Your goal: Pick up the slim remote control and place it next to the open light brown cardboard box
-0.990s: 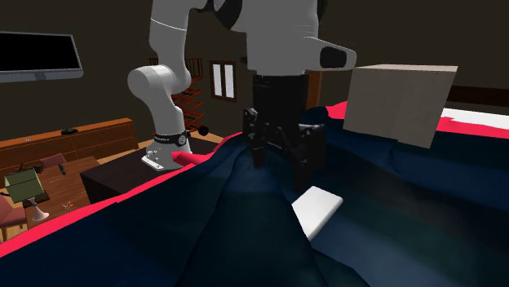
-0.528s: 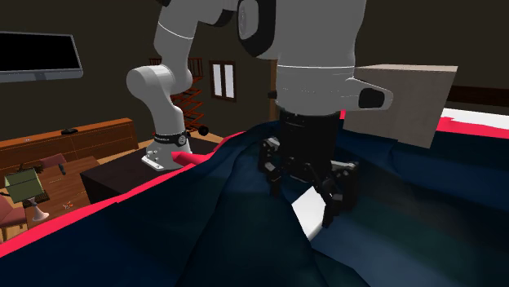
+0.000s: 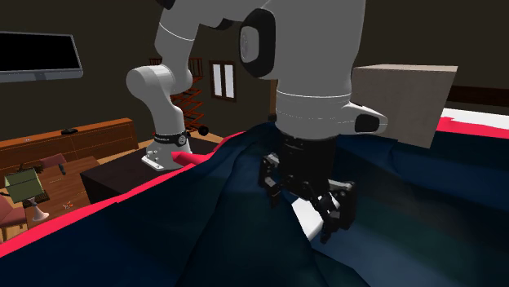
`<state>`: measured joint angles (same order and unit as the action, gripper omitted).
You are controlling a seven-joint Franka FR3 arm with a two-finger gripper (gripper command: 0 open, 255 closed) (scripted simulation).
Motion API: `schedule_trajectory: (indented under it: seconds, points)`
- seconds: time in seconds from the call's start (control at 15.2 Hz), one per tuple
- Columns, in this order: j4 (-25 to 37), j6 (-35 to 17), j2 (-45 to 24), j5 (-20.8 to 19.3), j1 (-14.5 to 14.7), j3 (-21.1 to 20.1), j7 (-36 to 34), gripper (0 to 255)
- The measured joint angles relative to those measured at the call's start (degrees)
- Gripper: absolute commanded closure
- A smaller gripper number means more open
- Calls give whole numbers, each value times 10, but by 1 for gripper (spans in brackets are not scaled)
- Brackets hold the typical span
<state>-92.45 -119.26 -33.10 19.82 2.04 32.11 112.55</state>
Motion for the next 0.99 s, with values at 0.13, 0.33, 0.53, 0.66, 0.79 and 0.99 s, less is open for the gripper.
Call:
schedule_trajectory:
  seconds: [0.13,0.33,0.53,0.66,0.79,0.99]
  points:
    - [0,0,0,0,0,0,0,0]
    - [0,0,0,0,0,0,0,255]
    - [0,0,0,0,0,0,0,255]
    - [0,0,0,0,0,0,0,255]
    - [0,0,-1,0,0,0,0,255]
    - [1,2,1,-1,0,0,-1,255]
